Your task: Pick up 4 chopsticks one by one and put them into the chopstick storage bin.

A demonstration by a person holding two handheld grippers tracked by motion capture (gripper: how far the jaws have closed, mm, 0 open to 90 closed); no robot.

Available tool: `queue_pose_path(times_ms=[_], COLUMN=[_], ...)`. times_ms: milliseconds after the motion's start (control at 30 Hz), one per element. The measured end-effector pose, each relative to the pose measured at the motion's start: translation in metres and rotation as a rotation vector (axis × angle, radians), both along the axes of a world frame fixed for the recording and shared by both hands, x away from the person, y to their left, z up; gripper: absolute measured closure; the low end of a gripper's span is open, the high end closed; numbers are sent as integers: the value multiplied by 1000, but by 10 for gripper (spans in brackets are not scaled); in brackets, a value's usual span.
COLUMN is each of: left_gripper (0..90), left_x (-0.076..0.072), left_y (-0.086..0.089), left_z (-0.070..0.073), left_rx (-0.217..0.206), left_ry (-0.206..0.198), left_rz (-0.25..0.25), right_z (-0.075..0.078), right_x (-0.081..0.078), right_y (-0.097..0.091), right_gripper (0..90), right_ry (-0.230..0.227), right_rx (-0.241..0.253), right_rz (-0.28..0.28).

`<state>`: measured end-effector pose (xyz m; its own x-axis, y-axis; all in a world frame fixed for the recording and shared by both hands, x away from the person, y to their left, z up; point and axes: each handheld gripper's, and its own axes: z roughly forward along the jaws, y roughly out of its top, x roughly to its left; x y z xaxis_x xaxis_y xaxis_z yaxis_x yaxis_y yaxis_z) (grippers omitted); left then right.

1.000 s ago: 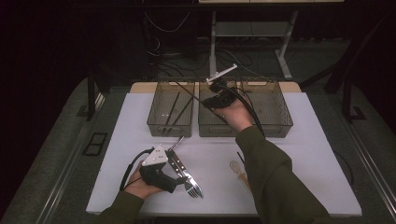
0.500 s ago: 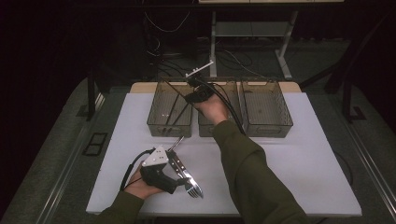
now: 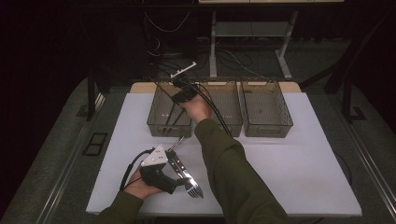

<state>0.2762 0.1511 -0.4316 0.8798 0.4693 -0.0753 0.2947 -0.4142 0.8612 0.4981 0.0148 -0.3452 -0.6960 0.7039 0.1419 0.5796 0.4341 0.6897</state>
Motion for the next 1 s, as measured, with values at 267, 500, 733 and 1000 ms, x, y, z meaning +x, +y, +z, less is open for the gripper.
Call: queue_pose_path(times_ms=[267,500,733,1000], left_gripper=[0,0,0,0], left_x=[0,-1,-1,-2], left_y=[0,-2,-1,1], left_z=[0,-1,0,1], left_rx=[9,-8,-7,9], left_ry=[-3,10,9,2], left_rz=[-10,-3,-4,-6], right_z=[-13,-21,-19,-5], right_x=[0,0,-3,-16], right_y=[12,16,11,-17], right_gripper=[853,714,576,466], right_ry=[10,4,-4,-3], right_rx=[3,-23,-38,-2], right_rz=[11,-17,1,42])
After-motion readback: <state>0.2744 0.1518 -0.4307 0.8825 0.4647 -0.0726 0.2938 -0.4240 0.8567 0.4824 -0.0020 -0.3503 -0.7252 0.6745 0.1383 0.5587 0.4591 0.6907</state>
